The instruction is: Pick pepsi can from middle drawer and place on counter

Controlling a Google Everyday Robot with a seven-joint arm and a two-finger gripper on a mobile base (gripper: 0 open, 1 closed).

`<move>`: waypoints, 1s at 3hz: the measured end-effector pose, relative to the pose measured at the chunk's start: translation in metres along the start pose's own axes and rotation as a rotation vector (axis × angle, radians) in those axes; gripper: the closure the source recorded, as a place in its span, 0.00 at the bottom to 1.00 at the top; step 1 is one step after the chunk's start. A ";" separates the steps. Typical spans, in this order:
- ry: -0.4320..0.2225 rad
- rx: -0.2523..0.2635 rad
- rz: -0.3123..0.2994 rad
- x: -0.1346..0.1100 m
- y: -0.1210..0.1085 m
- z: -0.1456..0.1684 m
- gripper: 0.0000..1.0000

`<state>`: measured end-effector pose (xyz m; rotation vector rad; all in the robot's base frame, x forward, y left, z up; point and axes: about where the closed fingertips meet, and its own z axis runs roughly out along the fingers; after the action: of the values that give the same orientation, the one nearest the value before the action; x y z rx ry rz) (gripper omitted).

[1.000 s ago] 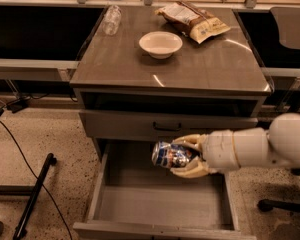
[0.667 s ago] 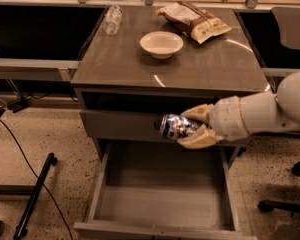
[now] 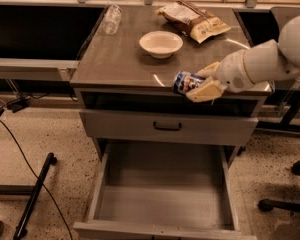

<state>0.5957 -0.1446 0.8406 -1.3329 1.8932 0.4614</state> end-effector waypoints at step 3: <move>0.011 0.117 0.316 -0.005 -0.070 -0.025 1.00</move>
Offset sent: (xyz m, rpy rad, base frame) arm 0.0582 -0.0574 0.0502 0.1341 0.1341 -0.3474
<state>0.6505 -0.1853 0.8692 -0.9656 2.1155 0.4913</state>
